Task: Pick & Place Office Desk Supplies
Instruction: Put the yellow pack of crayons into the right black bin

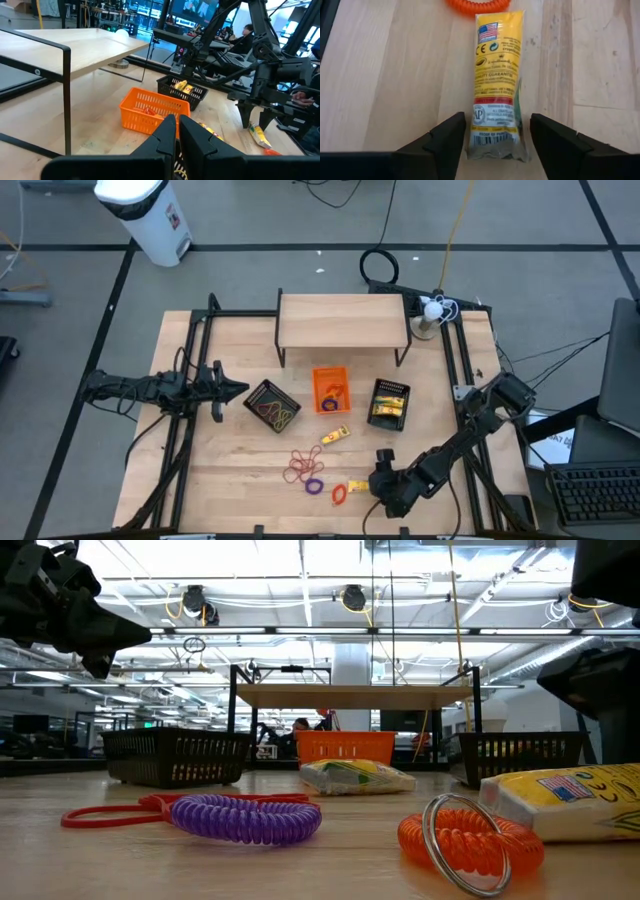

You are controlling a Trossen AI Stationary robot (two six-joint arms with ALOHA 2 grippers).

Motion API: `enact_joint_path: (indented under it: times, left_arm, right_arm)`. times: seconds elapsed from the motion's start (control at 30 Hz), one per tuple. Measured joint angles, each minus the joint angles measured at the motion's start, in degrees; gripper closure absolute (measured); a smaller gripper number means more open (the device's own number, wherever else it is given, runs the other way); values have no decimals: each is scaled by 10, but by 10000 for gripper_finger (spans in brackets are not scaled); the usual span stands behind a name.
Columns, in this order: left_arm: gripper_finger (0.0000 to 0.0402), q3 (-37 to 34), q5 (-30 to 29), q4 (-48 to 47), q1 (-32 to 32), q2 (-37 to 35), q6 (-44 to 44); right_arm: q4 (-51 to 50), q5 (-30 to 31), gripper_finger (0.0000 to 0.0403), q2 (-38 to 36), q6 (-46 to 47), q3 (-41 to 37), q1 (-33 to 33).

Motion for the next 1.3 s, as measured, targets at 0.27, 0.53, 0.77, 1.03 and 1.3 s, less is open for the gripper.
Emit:
enact_joint_path:
  times: [0.27, 0.53, 0.77, 1.03, 1.3]
  left_arm:
    - [380, 0, 0, 0, 0, 0, 1]
    - [380, 0, 0, 0, 0, 0, 1]
    - [380, 0, 0, 0, 0, 0, 7]
    - [380, 0, 0, 0, 0, 0, 15]
    - [380, 0, -1, 0, 0, 0, 33]
  right_arm:
    - [7, -18, 307, -5, -8, -1, -6]
    - [27, -30, 340, -59, -65, -3, -9]
    - [80, -18, 299, -203, -135, -46, -27]
    - [264, -6, 339, -450, -201, -225, -60]
    - [269, 34, 327, -672, -196, -345, -116]
